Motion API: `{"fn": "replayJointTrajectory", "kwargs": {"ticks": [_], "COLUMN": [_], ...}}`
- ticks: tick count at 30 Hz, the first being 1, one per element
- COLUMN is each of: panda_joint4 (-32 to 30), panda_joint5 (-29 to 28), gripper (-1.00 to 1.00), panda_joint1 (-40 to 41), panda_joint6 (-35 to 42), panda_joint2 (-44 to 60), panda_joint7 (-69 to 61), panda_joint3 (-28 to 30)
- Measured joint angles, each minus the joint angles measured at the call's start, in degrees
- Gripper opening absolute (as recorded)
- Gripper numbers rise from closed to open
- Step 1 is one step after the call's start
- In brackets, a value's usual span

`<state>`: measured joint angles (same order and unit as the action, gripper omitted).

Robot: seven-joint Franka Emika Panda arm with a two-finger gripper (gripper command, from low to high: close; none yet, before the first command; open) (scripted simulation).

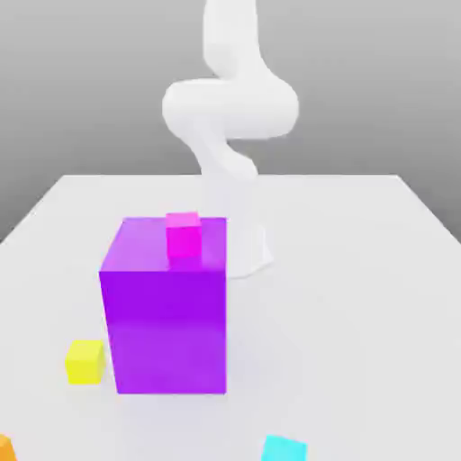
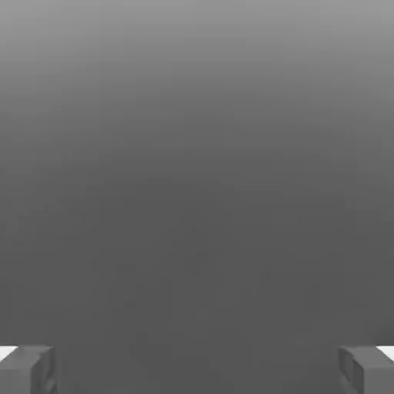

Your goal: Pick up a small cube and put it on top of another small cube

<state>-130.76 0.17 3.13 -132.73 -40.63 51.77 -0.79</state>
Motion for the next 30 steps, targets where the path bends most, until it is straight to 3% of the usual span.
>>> {"fn": "replayJointTrajectory", "kwargs": {"ticks": [14, 23, 30], "panda_joint4": [5.74, 9.38, 12.20], "panda_joint5": [-2.06, -2.57, 1.31], "gripper": [0.00, 0.00, 0.00], "panda_joint1": [14.41, 19.68, 21.38], "panda_joint6": [-5.31, -8.70, -11.37], "panda_joint2": [29.33, 47.94, 62.41], "panda_joint7": [35.53, 57.54, 71.77], "panda_joint3": [-2.32, 0.64, 4.59]}}
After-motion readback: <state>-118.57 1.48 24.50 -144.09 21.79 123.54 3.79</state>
